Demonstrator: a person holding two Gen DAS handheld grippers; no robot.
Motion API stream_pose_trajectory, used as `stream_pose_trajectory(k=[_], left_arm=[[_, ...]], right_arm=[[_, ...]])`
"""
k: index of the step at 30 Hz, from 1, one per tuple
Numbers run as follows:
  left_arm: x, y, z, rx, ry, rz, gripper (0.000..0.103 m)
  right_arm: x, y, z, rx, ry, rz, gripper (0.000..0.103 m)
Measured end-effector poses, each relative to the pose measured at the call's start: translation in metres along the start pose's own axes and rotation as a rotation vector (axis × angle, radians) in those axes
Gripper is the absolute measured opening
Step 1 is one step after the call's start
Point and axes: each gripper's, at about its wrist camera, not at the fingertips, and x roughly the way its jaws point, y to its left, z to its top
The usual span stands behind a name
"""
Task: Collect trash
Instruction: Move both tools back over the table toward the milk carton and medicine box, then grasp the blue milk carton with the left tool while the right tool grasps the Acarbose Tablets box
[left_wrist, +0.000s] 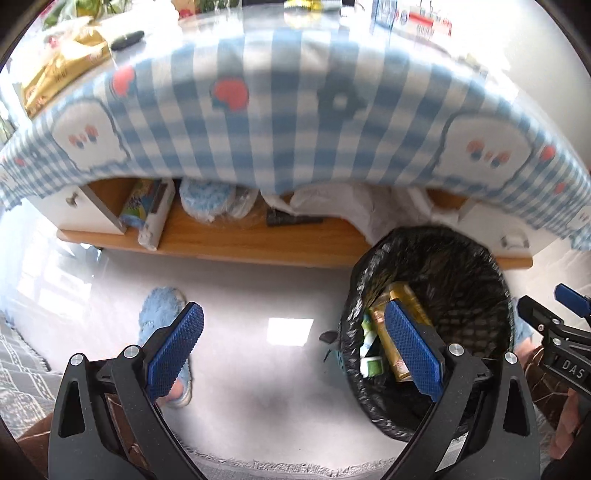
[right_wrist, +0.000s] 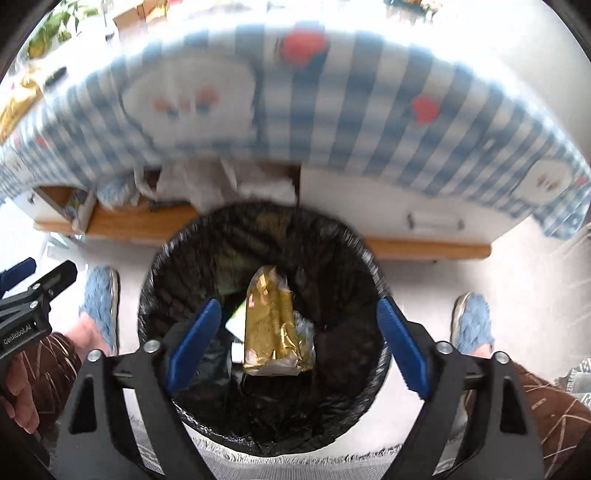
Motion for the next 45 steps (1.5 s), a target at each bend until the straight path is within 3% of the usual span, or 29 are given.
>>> stream_pose_trajectory(k=[3, 10, 17, 25, 34, 45], left_arm=[[-0.017, -0.004, 0.011, -0.010, -0.027, -0.013, 0.096], [-0.051, -0.023, 0.034, 0.010, -0.070, -0.025, 0.096], [-0.068, -0.031, 0.050, -0.021, -0.056, -0.061, 0.097], [-0.075, -0.038, 0.079, -0.035, -0.034, -0.034, 0.097], [-0.092, -0.062, 0.150, -0.031, -0.084, -0.034, 0.097], [-0.059, -0.098, 0.250, -0.014, -0.039, -0.013, 0.097]], right_arm=[[-0.020, -0.005, 0.010, -0.002, -0.050, -0.010, 0.093], [-0.049, -0.019, 0.033, 0.008, -0.093, -0.008, 0.093], [-0.064, -0.037, 0.056, 0.043, -0.122, 0.002, 0.093], [-0.079, -0.057, 0.095, 0.042, -0.156, -0.008, 0.093], [-0.086, -0.071, 0.177, 0.004, -0.187, -0.028, 0.093], [-0.043, -0.076, 0.290, 0.022, -0.124, 0.023, 0.093]])
